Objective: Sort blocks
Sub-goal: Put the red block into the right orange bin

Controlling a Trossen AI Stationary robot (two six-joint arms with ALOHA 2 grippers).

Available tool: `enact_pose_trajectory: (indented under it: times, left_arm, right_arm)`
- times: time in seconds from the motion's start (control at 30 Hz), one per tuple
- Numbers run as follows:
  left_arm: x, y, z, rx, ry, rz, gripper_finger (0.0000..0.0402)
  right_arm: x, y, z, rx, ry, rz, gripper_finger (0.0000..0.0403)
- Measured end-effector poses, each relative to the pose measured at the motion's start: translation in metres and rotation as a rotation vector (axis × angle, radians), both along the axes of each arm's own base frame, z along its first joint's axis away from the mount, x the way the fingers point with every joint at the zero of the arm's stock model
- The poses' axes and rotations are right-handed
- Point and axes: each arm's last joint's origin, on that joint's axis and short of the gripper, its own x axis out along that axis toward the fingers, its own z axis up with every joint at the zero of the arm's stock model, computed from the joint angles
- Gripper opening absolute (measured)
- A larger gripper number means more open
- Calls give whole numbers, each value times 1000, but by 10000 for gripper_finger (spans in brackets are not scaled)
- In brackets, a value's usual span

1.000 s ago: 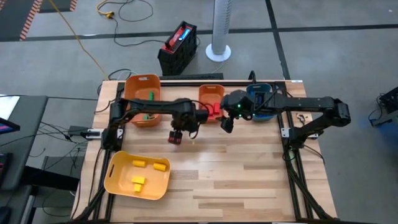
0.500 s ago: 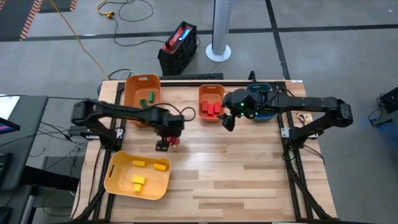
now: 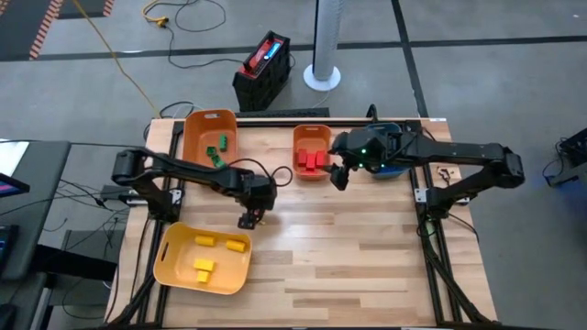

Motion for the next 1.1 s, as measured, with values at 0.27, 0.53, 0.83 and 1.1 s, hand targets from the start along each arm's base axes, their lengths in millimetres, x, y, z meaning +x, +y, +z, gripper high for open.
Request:
enact_pose_trajectory:
  times: [0.27, 0.53, 0.83, 1.1]
  left_arm:
    - [8, 0, -30, 7, 91, -48, 264]
    - [8, 0, -29, 3, 88, -42, 127]
    - [11, 13, 21, -17, -71, 81, 123]
    - [36, 63, 80, -57, -427, 232, 123]
  right_arm:
    - [-17, 2, 11, 11, -23, -41, 290]
    - [-21, 2, 12, 18, -12, -49, 290]
    - [-24, -2, 13, -3, -9, -91, 290]
    - [-29, -11, 11, 11, 7, -224, 290]
